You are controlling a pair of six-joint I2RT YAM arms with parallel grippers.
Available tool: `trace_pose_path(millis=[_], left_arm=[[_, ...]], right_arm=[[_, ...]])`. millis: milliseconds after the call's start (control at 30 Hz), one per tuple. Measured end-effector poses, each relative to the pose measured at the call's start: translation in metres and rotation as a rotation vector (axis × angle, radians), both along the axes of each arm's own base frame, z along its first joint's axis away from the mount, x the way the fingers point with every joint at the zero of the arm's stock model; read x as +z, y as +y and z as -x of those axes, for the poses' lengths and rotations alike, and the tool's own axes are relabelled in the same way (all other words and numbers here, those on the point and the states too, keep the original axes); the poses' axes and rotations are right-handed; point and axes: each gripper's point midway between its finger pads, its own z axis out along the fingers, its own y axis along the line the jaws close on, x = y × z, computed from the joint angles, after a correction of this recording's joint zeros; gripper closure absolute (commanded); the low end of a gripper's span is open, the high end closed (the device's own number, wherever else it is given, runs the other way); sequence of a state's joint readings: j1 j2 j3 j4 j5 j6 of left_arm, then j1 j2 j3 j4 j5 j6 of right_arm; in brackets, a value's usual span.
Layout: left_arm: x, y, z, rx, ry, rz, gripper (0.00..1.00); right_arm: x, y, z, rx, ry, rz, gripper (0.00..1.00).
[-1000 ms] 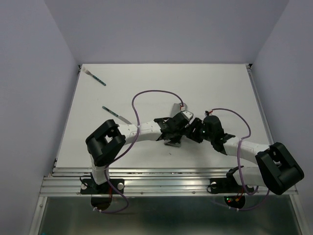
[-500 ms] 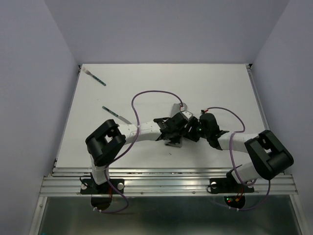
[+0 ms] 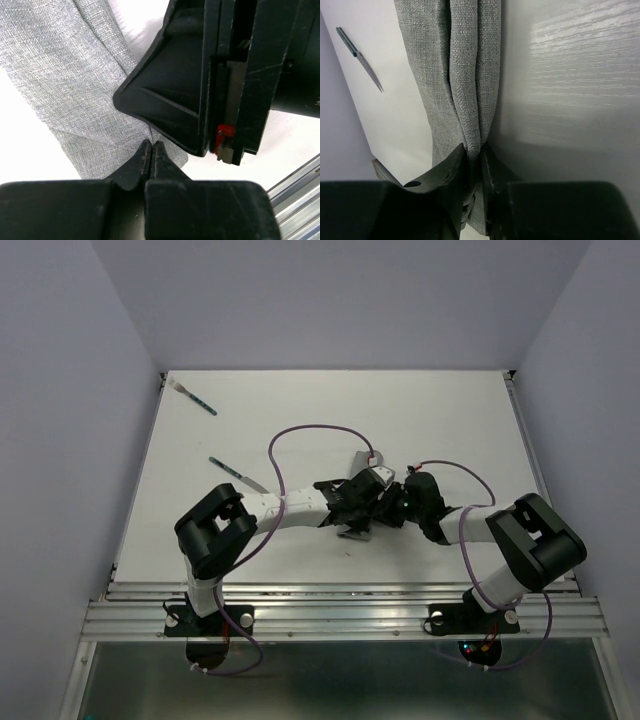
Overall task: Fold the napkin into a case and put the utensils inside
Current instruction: Smooth out the smaller rectangle-folded napkin at the center of the board.
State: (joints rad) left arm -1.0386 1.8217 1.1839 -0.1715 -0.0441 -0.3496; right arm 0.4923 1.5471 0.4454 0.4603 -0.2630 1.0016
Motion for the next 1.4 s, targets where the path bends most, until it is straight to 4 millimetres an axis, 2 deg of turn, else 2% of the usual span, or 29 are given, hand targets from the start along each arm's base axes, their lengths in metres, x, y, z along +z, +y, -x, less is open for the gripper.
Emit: trace_pose_path(millis=[200,300,333,367,400,467,567,667,700,767,800,867,900,1033,1167,1233,1267,1333,1367,1400], left_arm=[[0.000,-0.001,0.001,-0.003,0.003,0.006,1.00],[0.000,-0.002,0.001,-0.004,0.006,0.008,0.79],[0.001,-0.002,0.001,-0.003,0.007,0.009,0.64],[0.001,-0.002,0.001,-0.001,0.009,0.009,0.54],[0.001,-0.002,0.002,-0.003,0.009,0.010,0.41],[0.005,-0.002,0.003,-0.006,0.011,0.017,0.26],[0.022,0.000,0.005,-0.002,0.005,0.042,0.21],[0.057,0.001,0.006,0.002,-0.030,0.105,0.20],[0.067,0.002,0.006,0.002,-0.041,0.126,0.23],[0.084,0.004,0.005,0.008,-0.058,0.164,0.41],[0.093,0.007,0.005,0.010,-0.067,0.187,0.64],[0.101,0.014,0.004,0.030,-0.071,0.218,0.94],[0.101,0.018,0.004,0.038,-0.066,0.227,1.00],[0.078,0.035,0.002,0.086,-0.009,0.223,1.00],[0.044,0.041,0.017,0.083,0.080,0.190,1.00],[0.028,0.041,0.024,0.079,0.120,0.177,1.00],[0.021,0.040,0.026,0.077,0.138,0.174,1.00],[0.011,0.038,0.028,0.075,0.163,0.170,1.00],[0.007,0.036,0.029,0.073,0.177,0.171,1.00],[0.003,0.035,0.030,0.072,0.184,0.169,1.00]], right_arm=[[0.000,0.000,0.001,0.002,0.002,-0.002,0.98],[0.000,0.000,0.001,0.004,0.002,-0.001,0.99],[0.000,0.000,0.001,0.006,0.002,-0.001,0.99],[0.000,0.000,0.002,0.009,0.001,0.000,0.99],[-0.001,0.000,0.002,0.011,-0.001,0.002,0.99],[-0.001,0.000,0.003,0.020,-0.004,0.008,0.99],[-0.002,0.000,0.003,0.034,-0.014,0.014,0.99],[-0.001,0.001,0.005,0.057,-0.022,0.017,0.99],[-0.001,0.002,0.006,0.065,-0.024,0.018,0.99],[-0.001,0.003,0.007,0.077,-0.026,0.018,0.99],[-0.001,0.003,0.008,0.085,-0.027,0.018,0.99],[-0.001,0.003,0.009,0.093,-0.029,0.018,0.99],[-0.001,0.004,0.009,0.096,-0.029,0.017,0.99],[-0.001,0.004,0.011,0.106,-0.027,0.014,0.99],[-0.001,0.005,0.012,0.113,-0.024,0.011,0.97],[-0.001,0.005,0.013,0.114,-0.023,0.010,0.86],[-0.001,0.005,0.013,0.115,-0.022,0.010,0.72],[-0.001,0.005,0.013,0.116,-0.019,0.008,0.63],[-0.001,0.006,0.014,0.115,-0.016,0.006,0.55],[0.000,0.006,0.014,0.117,-0.017,0.003,0.52]])
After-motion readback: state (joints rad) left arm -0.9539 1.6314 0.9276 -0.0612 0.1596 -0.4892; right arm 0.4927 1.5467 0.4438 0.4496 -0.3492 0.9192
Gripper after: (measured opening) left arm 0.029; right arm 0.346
